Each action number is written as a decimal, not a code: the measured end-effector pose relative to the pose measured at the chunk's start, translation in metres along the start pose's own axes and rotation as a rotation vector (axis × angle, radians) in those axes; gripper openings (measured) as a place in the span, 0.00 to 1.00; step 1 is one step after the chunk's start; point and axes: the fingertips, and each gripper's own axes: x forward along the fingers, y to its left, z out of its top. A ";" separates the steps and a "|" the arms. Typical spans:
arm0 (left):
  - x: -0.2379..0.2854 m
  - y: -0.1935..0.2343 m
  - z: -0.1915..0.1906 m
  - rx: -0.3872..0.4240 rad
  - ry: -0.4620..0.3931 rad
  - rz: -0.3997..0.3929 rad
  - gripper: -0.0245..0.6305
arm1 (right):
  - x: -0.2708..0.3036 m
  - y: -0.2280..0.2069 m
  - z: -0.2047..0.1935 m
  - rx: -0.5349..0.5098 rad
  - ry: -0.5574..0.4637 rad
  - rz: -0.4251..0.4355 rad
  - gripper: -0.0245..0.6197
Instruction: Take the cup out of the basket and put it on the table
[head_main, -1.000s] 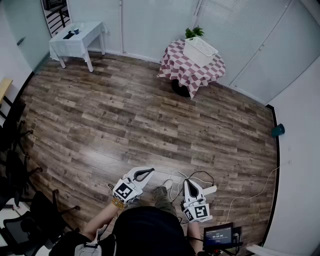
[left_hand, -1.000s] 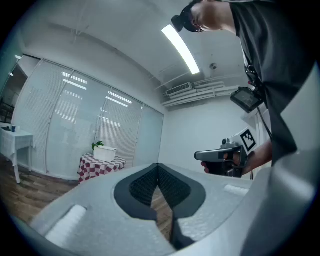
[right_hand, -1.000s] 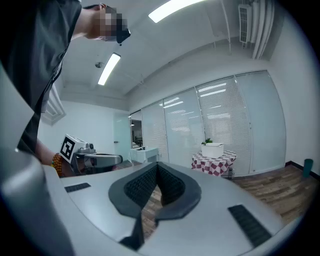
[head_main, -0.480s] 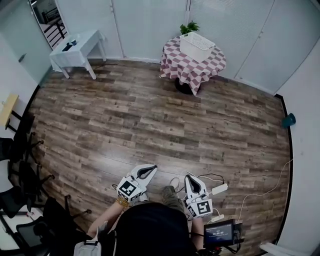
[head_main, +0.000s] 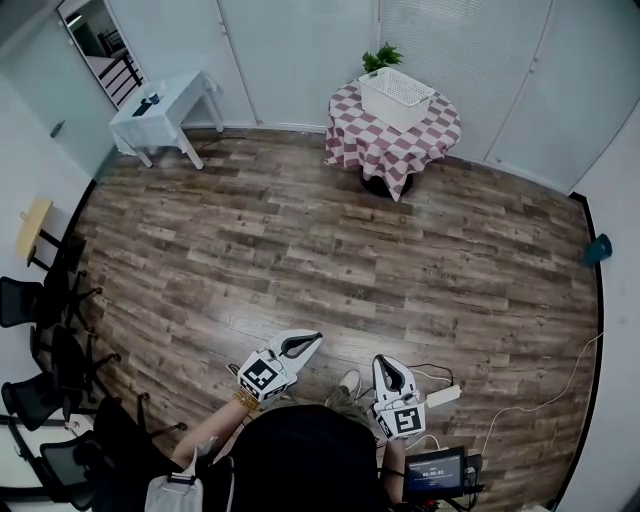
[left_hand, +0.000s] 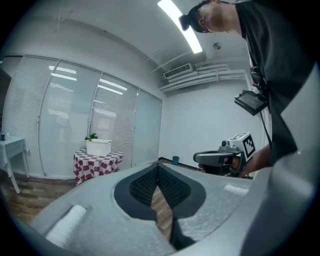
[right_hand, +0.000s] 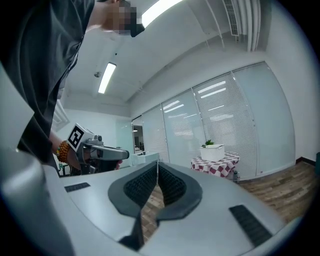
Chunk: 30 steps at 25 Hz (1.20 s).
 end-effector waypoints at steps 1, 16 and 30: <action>0.006 0.002 0.003 0.003 0.000 0.009 0.04 | 0.000 -0.008 0.002 0.000 -0.004 0.001 0.05; 0.083 0.044 0.007 -0.039 -0.012 0.040 0.04 | 0.038 -0.088 0.000 0.015 0.011 -0.004 0.05; 0.203 0.172 0.039 -0.070 -0.079 -0.059 0.04 | 0.170 -0.171 0.052 -0.055 0.050 -0.050 0.06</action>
